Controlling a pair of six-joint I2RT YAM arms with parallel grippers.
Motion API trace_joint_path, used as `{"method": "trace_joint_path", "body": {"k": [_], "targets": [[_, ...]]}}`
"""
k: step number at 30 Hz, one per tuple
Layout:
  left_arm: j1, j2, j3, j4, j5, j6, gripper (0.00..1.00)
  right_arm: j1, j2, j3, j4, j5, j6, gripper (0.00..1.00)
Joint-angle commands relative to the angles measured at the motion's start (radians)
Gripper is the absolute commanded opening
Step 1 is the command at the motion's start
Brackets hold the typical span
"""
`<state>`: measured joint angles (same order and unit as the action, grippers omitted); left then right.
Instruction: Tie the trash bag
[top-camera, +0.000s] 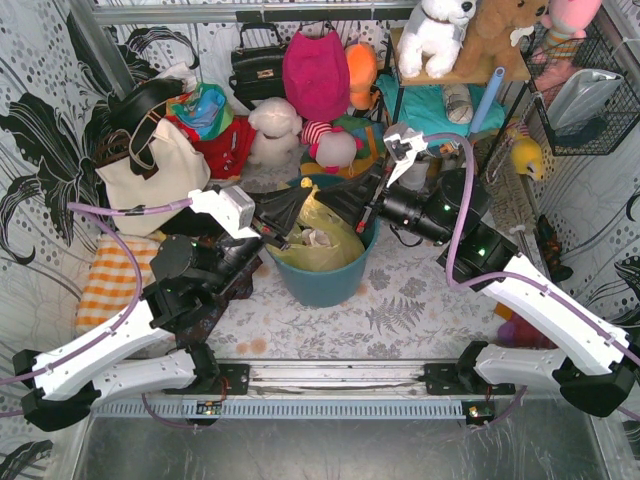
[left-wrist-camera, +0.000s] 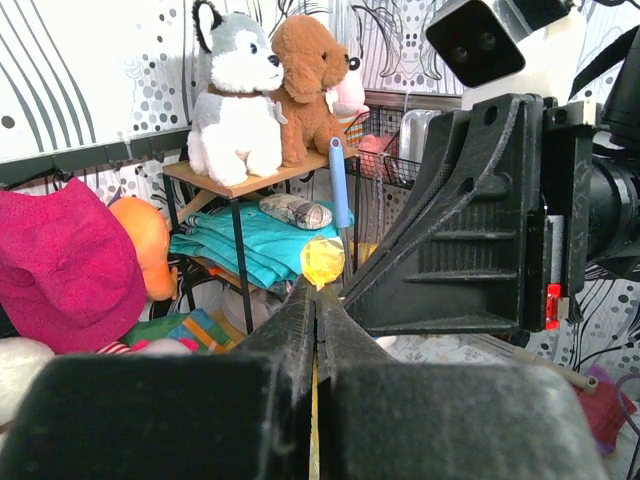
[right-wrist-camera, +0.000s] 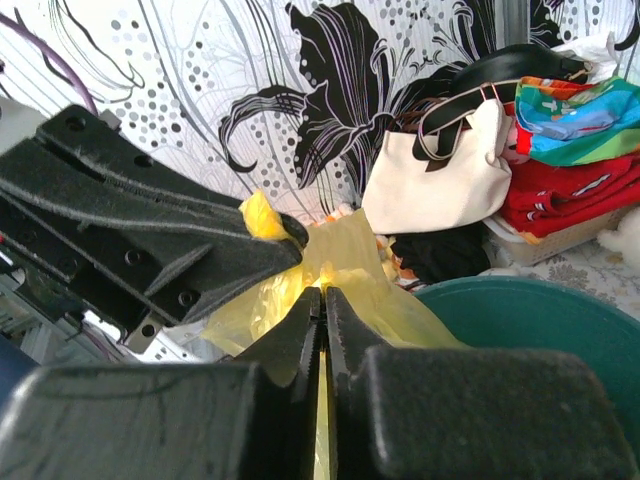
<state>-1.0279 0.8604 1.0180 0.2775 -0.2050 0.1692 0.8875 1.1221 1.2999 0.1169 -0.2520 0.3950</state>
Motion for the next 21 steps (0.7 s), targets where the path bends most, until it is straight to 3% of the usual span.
{"method": "trace_joint_path", "body": {"k": [1,16,21], "targets": [[-0.004,0.005,0.003,0.037,-0.027,-0.007,0.0,0.007,-0.037,-0.028,0.034,-0.057,-0.085,0.04],[-0.005,-0.03,-0.015,0.064,-0.06,-0.005,0.0,0.006,-0.067,-0.03,0.008,0.083,-0.166,0.0],[-0.005,-0.03,-0.019,0.072,-0.087,0.002,0.0,0.007,-0.074,-0.03,0.001,0.051,-0.199,0.0]]}}
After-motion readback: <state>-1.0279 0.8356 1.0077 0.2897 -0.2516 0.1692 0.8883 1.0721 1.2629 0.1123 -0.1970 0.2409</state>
